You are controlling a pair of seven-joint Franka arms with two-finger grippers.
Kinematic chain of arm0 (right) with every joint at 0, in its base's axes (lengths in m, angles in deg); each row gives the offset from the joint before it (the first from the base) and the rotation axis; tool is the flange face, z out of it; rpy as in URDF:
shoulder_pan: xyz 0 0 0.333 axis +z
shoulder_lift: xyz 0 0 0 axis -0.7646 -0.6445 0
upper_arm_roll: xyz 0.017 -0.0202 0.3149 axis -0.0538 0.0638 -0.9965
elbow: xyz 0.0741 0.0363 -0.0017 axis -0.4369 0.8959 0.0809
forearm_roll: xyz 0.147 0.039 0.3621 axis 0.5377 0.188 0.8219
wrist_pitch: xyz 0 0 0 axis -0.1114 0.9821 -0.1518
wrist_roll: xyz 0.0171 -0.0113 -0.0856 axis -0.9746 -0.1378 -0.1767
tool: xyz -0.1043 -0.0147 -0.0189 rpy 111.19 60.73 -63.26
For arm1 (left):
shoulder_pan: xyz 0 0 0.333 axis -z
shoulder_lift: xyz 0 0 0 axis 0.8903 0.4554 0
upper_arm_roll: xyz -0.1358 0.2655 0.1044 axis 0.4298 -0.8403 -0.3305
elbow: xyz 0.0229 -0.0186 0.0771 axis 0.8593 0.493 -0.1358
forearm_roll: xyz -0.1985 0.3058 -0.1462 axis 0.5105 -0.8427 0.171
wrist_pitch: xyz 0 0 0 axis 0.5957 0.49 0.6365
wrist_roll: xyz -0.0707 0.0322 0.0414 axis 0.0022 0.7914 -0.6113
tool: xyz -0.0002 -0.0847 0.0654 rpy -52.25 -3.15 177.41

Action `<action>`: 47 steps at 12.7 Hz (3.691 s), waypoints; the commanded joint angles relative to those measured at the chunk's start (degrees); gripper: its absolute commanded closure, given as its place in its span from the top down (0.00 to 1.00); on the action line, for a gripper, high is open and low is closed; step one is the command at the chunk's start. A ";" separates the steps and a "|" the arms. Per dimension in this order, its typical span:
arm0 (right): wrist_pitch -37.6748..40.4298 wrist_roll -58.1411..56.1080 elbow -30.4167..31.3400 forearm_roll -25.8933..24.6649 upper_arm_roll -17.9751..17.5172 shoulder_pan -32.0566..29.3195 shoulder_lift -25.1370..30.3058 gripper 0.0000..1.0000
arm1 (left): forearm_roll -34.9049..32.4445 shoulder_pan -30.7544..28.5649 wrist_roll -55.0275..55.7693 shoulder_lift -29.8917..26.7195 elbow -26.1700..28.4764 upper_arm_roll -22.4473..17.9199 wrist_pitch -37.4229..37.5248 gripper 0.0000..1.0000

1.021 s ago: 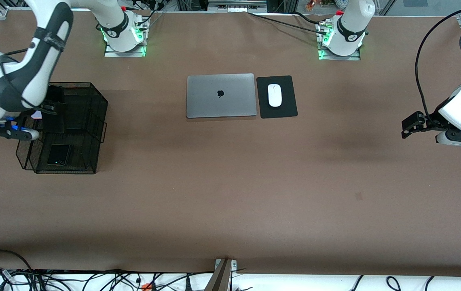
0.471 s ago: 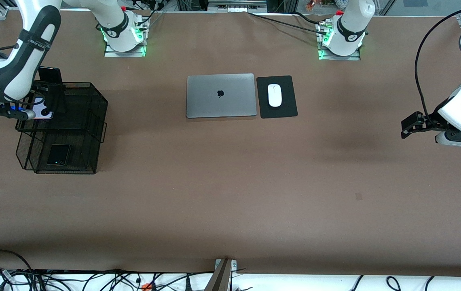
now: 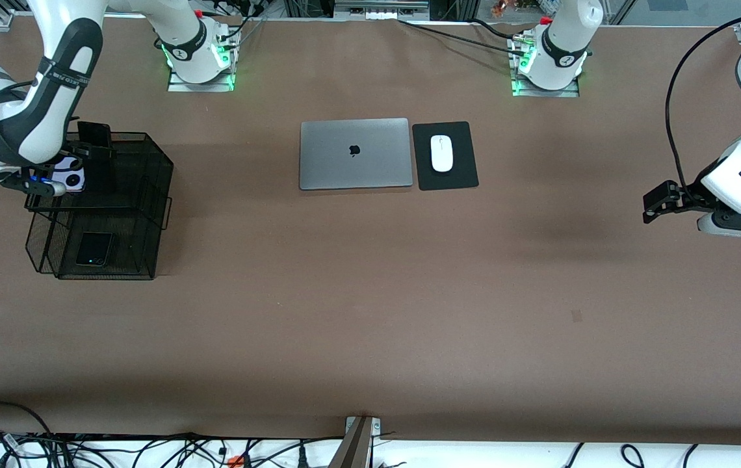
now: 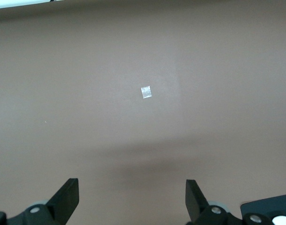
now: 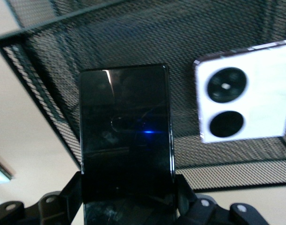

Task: Place phones with both arms

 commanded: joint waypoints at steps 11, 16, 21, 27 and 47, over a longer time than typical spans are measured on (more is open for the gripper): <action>2.97 0.10 -12.63 0.94 -0.24 -0.54 0.14 1.00 | 1.18 0.25 0.20 0.77 -1.59 0.39 1.82 1.00; 8.85 -0.08 -33.11 -5.84 -0.24 -1.86 0.14 1.00 | 1.18 0.25 0.12 0.77 -1.68 0.39 1.82 1.00; 11.15 1.93 -36.48 -5.84 -7.50 -6.59 3.29 1.00 | 1.18 -0.01 -0.23 0.59 -1.77 0.39 2.34 1.00; 10.89 10.80 -42.80 -12.32 -28.32 -18.80 10.32 1.00 | 0.65 0.07 -0.15 0.68 -2.55 0.30 3.66 1.00; -5.02 27.87 -19.87 -34.60 -91.20 -70.85 45.05 1.00 | 0.56 -0.10 0.12 0.15 -4.23 0.30 7.44 1.00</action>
